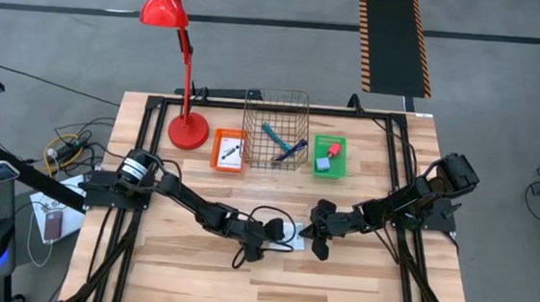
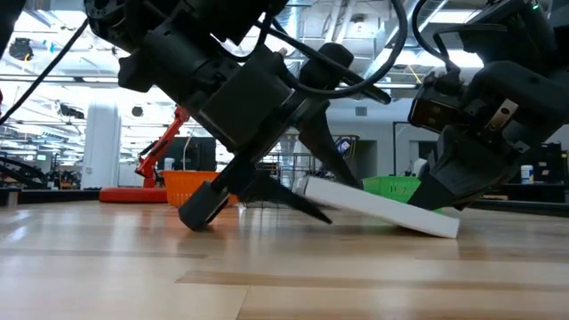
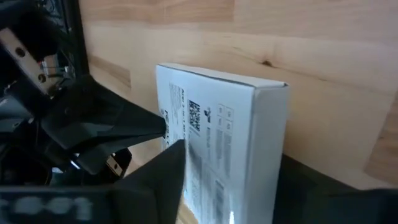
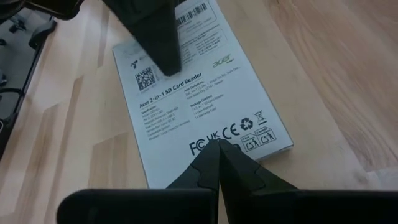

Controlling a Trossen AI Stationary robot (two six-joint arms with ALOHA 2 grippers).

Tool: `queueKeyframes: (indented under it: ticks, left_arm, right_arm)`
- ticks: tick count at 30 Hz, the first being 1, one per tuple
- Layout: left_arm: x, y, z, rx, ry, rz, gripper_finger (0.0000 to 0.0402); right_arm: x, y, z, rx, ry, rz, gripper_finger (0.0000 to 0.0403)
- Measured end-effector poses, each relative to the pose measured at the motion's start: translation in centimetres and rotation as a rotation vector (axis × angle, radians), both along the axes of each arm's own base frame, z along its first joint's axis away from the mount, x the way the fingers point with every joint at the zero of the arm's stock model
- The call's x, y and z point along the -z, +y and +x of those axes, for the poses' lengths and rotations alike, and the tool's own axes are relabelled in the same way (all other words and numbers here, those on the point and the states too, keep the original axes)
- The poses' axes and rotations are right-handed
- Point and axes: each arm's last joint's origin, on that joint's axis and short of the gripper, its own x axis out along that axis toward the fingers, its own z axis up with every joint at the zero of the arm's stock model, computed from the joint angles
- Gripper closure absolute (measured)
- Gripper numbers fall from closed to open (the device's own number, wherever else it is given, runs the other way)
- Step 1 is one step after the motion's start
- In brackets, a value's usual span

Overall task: Pick and place items into bin
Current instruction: Put the card reader box into the orange basket

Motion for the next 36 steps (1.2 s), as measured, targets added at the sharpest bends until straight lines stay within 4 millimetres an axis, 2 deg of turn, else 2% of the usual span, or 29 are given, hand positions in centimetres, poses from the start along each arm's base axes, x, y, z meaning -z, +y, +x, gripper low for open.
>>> queueKeyframes:
  ticks: [7, 16, 19, 21, 25, 27, 32, 36]
  left_arm:
    - [-0.2, -0.9, -0.2, -0.103, -0.047, -0.029, 0.0363]
    - [-0.3, -1.7, -0.6, -0.193, -0.083, -0.021, 0.0363]
    - [-0.6, -1.7, -0.8, -0.246, -0.097, -0.025, 0.0363]
    - [-1.1, -1.6, -0.9, -0.279, -0.101, -0.028, 0.0363]
    - [-2.7, -1.2, -1.5, -0.363, -0.111, -0.054, 0.0363]
    - [-4.2, -0.9, -2.0, -0.421, -0.126, -0.067, 0.0363]
    - [-9.1, 0.0, -3.6, -0.556, -0.226, -0.139, 0.0363]
    - [-13.6, 1.0, -5.8, -0.66, -0.313, -0.21, 0.0363]
  right_arm:
    - [-0.1, 0.1, 0.0, -0.056, -0.016, -0.017, 0.0403]
    - [-1.5, -0.1, -1.1, -0.117, 0.004, -0.009, 0.0403]
    - [-3.9, 0.0, -0.8, -0.133, -0.101, 0.01, 0.0403]
    - [-4.7, -0.3, -1.4, -0.14, -0.104, -0.012, 0.0403]
    - [-7.0, -0.6, -2.0, -0.127, -0.189, -0.06, 0.0403]
    - [-7.9, -0.9, -2.4, -0.114, -0.219, -0.084, 0.0403]
    - [-10.3, -1.7, -3.4, -0.074, -0.308, -0.092, 0.0403]
    - [-11.7, -2.4, -4.1, -0.049, -0.367, -0.098, 0.0403]
